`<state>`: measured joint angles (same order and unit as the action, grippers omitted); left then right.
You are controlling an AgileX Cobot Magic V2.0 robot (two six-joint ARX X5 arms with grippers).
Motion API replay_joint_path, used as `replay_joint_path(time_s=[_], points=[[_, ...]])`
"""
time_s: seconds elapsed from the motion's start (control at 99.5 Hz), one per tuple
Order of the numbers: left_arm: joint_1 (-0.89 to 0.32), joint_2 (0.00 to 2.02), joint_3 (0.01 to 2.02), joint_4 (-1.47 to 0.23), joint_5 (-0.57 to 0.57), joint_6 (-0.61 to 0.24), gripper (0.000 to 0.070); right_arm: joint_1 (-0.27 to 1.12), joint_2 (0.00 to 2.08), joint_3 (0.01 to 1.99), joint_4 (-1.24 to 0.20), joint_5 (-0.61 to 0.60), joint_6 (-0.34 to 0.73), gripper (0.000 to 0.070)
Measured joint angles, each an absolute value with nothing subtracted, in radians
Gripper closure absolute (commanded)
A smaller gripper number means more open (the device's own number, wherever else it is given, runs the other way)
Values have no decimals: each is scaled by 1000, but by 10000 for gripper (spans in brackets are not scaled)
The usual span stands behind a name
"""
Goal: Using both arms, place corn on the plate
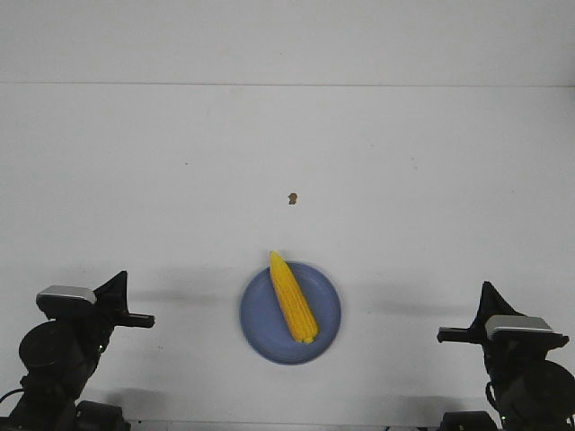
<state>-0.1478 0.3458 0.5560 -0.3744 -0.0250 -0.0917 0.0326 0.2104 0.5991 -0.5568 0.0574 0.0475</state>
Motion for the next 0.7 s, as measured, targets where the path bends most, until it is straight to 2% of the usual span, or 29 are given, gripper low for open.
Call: replay_joint_path(time_s=[0.704], points=[[-148,346,556,-360,-25,-95,684,33,210,599,-557,57,47,700]])
